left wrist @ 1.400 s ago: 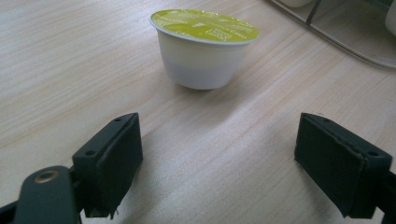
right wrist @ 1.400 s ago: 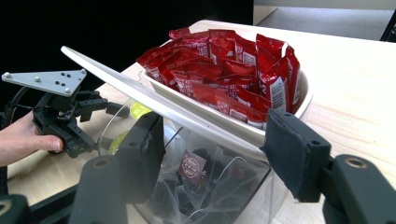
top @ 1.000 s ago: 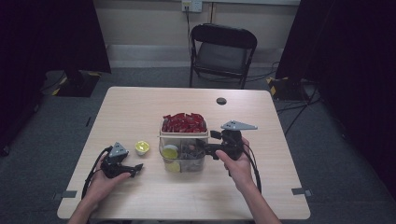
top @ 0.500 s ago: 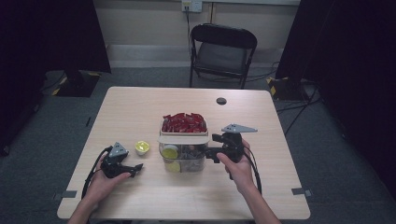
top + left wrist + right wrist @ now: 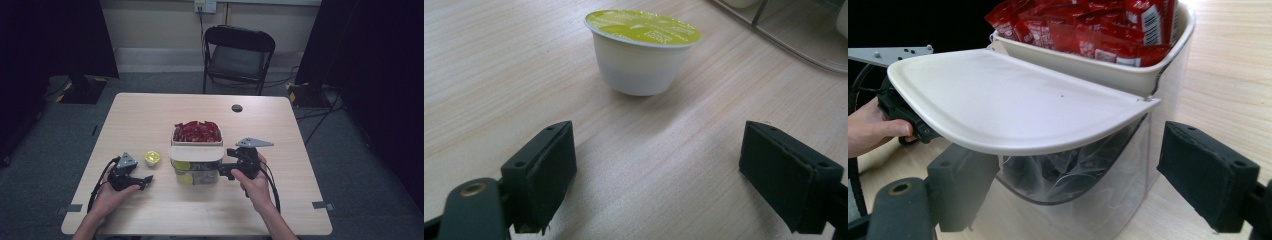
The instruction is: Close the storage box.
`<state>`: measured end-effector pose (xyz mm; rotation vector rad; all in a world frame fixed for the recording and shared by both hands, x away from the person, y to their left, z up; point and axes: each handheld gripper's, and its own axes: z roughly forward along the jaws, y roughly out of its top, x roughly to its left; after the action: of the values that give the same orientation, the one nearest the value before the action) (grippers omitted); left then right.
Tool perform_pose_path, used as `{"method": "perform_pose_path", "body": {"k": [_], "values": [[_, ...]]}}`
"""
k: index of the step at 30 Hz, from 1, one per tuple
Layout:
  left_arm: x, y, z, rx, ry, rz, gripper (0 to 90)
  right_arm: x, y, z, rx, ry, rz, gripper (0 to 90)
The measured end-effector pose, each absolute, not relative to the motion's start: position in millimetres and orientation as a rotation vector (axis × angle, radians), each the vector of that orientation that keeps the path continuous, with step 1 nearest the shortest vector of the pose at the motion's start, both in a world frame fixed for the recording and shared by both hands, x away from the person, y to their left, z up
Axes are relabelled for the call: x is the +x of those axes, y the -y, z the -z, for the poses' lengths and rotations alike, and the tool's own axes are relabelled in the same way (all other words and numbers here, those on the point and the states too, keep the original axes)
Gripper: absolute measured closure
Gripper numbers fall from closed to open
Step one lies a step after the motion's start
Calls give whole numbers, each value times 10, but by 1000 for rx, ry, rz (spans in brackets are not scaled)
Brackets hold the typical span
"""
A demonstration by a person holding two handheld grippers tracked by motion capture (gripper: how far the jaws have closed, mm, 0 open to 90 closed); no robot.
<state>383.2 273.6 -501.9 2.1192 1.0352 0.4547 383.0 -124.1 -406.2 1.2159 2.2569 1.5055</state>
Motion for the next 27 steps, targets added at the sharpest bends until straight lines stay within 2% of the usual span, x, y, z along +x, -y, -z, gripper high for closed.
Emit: {"method": "perform_pose_path", "body": {"k": [27], "values": [[3831, -2736, 5019, 2119, -1036, -456, 148, 3722, 1247, 4308, 1211, -2304, -1430, 159]]}}
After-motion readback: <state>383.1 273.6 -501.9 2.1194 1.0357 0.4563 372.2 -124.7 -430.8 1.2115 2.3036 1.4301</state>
